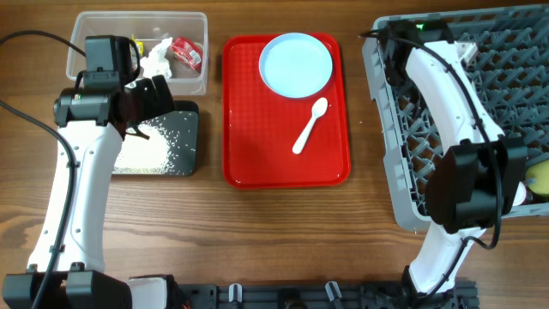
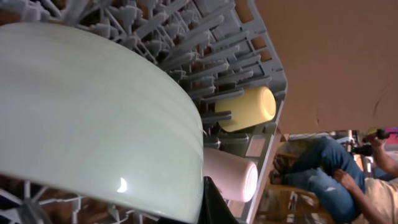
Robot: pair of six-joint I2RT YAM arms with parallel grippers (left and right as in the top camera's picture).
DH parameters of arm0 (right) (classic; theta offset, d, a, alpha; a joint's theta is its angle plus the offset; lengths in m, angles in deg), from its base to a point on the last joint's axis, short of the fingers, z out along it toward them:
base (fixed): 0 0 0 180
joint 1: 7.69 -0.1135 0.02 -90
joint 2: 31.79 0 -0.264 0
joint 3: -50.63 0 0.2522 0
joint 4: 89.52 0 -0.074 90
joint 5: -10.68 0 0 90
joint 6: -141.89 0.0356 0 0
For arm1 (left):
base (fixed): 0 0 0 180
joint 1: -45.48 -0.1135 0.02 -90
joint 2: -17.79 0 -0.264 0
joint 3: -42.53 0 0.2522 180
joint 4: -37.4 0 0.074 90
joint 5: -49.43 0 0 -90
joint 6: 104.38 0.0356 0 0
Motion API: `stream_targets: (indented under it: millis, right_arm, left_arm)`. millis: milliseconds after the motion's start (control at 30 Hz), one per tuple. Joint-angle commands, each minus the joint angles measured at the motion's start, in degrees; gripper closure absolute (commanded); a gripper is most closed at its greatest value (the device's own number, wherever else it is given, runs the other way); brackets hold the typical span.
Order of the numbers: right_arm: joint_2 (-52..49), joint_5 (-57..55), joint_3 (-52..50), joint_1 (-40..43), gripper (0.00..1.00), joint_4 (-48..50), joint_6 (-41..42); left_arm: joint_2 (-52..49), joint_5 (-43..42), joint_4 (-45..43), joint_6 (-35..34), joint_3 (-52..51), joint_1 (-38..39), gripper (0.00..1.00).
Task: Sort waste into correct bins and load items into the dishwasher rack
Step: 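Lower the green bowl into the rack with the right gripper and release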
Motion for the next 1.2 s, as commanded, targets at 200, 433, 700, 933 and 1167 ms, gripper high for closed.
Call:
stream_targets:
  millis: [200,433,700,933,1167]
  right_arm:
    - [-0.9,4.4,1.3,0.0,0.96,2.4,-3.3]
    - [-0.9,4.3,1.3,0.0,0.96,3.3,-3.5]
    - [-0.9,-1.3,1.3,0.0,0.96,4.5,-3.3]
    - [-1.5,1.7,1.0,-0.3,0.96,5.3,-3.5]
    - [-2.4,5.3,-0.3,-0.4,0.96,3.4,-3.4]
  left_arm:
    - [0.4,0.5,-0.1,-0.9,0.4,-0.4,0.00]
    - [0.4,0.5,-0.1,-0.9,0.4,-0.4,0.00]
    - [0.4,0.5,-0.1,-0.9,0.4,-0.4,0.00]
    - [0.4,0.5,-0.1,-0.9,0.4,-0.4,0.00]
    - [0.4,0.5,-0.1,-0.9,0.4,-0.4,0.00]
